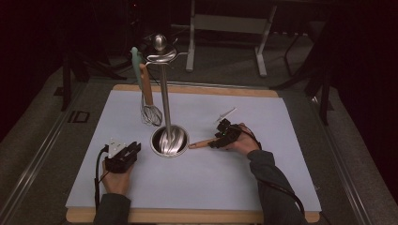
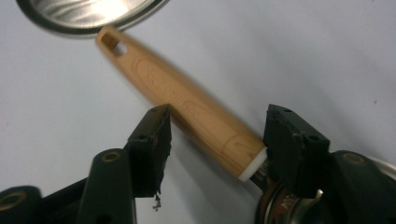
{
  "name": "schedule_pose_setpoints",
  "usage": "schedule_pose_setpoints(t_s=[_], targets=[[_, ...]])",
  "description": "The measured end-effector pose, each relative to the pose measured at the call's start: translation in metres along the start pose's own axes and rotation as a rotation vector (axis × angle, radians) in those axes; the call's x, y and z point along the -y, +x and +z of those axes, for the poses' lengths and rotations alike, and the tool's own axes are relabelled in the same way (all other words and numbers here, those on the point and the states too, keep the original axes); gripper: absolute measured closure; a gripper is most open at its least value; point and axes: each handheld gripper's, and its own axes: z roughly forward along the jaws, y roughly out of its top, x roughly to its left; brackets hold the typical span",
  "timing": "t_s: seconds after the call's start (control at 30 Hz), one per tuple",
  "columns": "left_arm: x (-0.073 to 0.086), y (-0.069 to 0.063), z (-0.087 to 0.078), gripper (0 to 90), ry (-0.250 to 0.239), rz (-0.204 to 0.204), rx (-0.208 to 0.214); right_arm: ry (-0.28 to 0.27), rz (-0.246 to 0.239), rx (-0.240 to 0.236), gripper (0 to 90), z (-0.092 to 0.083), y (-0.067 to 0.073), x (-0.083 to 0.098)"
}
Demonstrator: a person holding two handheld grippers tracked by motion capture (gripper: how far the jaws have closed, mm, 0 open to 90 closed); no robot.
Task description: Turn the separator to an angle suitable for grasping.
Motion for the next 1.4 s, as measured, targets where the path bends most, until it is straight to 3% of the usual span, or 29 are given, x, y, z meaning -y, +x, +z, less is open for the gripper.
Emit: schedule_pose_setpoints(t_s=[0.2, 0.47, 0.63, 0.9, 1.03, 1.4], targets=[[0.0, 0.0, 0.0, 75.8, 0.001, 0.001, -0.002, 0.055, -0.019, 0.012, 54.2, -0.009, 0.008, 0.004], [0.0, 0.0, 0.0, 75.5, 0.0, -0.003, 0.001, 0.12, -0.055, -0.002, 61.7, -0.015, 0.017, 0.008], [0.0, 0.0, 0.0, 75.3, 0.001, -0.003, 0.002, 0.22, -0.098, -0.017, 67.8, -0.017, 0.028, 0.009], [0.0, 0.0, 0.0, 75.2, 0.002, -0.003, 0.003, 0.284, -0.135, -0.113, 69.6, -0.018, 0.037, 0.008], [0.0, 0.0, 0.0, 75.1, 0.003, -0.003, 0.003, 0.318, -0.116, -0.12, 67.8, -0.011, 0.036, 0.004], [0.0, 0.0, 0.0, 74.7, 0.003, -0.004, 0.004, 0.333, -0.085, -0.113, 67.5, -0.008, 0.036, -0.001]])
